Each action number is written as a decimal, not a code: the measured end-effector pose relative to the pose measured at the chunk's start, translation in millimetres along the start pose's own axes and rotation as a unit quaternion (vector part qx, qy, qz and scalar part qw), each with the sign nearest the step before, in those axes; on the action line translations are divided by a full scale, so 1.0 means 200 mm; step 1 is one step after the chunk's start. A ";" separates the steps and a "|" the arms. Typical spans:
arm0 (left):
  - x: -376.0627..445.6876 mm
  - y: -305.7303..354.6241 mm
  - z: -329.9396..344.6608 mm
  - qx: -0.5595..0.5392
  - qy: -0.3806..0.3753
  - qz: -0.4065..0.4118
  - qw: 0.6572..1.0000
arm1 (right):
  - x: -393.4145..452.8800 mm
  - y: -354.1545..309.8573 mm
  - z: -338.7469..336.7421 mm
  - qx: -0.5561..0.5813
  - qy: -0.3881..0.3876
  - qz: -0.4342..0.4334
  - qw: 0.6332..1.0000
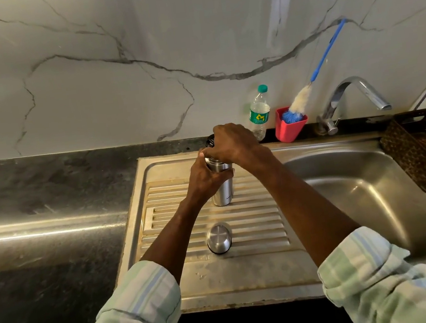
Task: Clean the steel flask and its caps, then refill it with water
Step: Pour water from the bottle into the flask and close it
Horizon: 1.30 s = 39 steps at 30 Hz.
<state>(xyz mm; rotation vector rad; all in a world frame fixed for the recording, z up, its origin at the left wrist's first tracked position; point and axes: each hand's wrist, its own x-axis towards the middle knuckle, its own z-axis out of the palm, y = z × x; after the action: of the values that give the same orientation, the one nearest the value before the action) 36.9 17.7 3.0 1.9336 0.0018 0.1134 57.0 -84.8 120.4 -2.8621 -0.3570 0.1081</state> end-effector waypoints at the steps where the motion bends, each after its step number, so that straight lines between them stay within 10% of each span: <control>1: 0.00 0.00 0.00 -0.001 -0.004 0.003 1.000 | 0.01 0.00 -0.02 -0.001 -0.015 -0.018 1.000; 9: 0.01 -0.01 0.00 -0.019 -0.015 0.019 1.000 | 0.06 0.13 -0.10 0.092 -0.188 -0.124 0.970; 15: 0.02 -0.03 0.00 -0.012 -0.009 0.001 1.000 | 0.03 0.08 -0.05 -0.064 0.031 0.001 0.997; 20: 0.02 -0.03 0.00 -0.008 -0.013 0.013 1.000 | 0.04 0.11 -0.08 0.082 -0.154 -0.085 0.981; 25: 0.01 -0.03 0.01 -0.028 -0.007 0.006 1.000 | 0.02 0.06 -0.03 -0.038 0.058 0.012 0.998; 30: 0.02 -0.04 0.01 -0.031 -0.008 0.022 0.999 | 0.04 0.12 -0.04 0.115 -0.127 -0.104 0.980; 36: 0.02 -0.07 0.03 -0.033 -0.004 0.014 0.999 | 0.01 0.04 0.09 0.077 0.119 0.002 0.990; 39: 0.01 -0.05 0.02 -0.035 -0.004 0.019 0.999 | 0.04 0.05 0.05 0.174 -0.016 -0.040 0.984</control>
<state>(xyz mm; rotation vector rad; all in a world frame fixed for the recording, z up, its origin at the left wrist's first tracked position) 39.6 18.1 -6.6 1.8636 -0.0441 0.1306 66.8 -90.0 108.5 -2.4995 -0.4134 0.1823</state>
